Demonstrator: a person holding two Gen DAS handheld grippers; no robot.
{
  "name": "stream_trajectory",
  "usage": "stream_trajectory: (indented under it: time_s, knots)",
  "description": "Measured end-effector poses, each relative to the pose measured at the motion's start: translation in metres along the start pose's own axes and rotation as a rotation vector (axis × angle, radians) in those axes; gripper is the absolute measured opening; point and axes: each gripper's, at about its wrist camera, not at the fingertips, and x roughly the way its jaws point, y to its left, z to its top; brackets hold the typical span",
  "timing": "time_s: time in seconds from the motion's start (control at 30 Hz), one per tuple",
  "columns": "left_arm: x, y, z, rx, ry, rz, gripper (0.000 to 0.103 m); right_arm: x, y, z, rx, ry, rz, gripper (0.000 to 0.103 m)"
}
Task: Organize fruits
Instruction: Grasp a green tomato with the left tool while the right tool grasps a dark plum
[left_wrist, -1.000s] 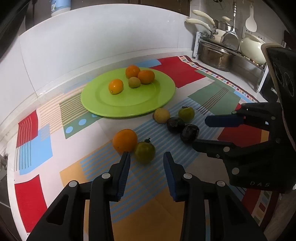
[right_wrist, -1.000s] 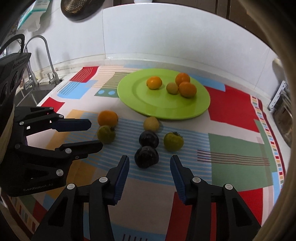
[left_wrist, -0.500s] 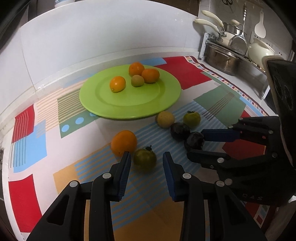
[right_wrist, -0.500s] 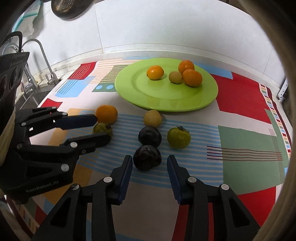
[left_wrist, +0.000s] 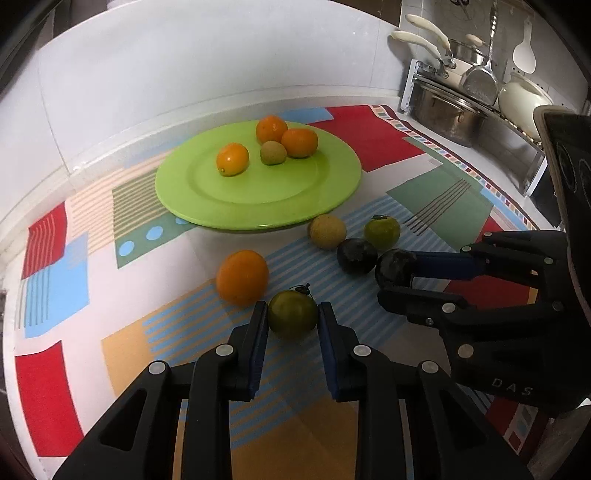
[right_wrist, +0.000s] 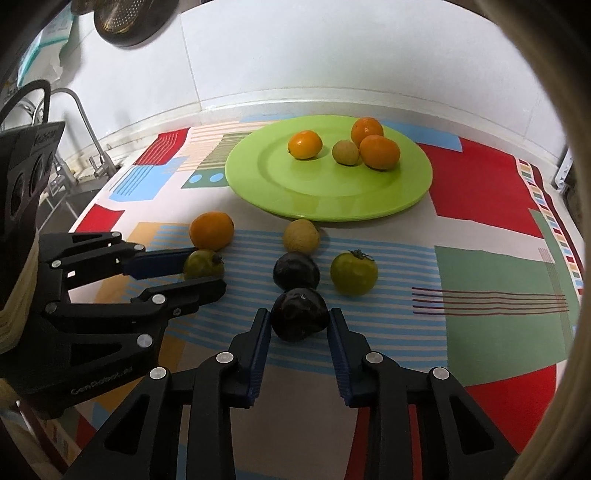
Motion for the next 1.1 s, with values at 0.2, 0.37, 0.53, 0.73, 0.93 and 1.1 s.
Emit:
stream_trajectory:
  time_s: [0.2,0.37,0.53,0.73,0.93,1.1]
  knots:
    - [-0.015,0.0,0.0,-0.031,-0.019,0.002,0.027,-0.011,0.003,0.0,0.003,-0.019,-0.002,0.033]
    - [-0.03,-0.001,0.003,-0.041,-0.04,0.007,0.027,-0.025,0.007,0.002,0.0,-0.047,0.002,0.032]
    - [-0.047,-0.003,0.007,-0.061,-0.069,0.004,0.027,-0.04,0.009,0.006,0.0,-0.086,0.001,0.032]
    - [-0.064,-0.005,0.018,-0.061,-0.118,0.017,0.027,-0.056,0.009,0.014,0.004,-0.132,-0.004,0.032]
    - [-0.075,-0.001,0.038,-0.052,-0.176,0.043,0.027,-0.072,0.01,0.029,-0.007,-0.198,-0.024,0.033]
    - [-0.083,0.004,0.061,-0.045,-0.232,0.066,0.027,-0.084,0.007,0.051,-0.035,-0.269,-0.059,0.032]
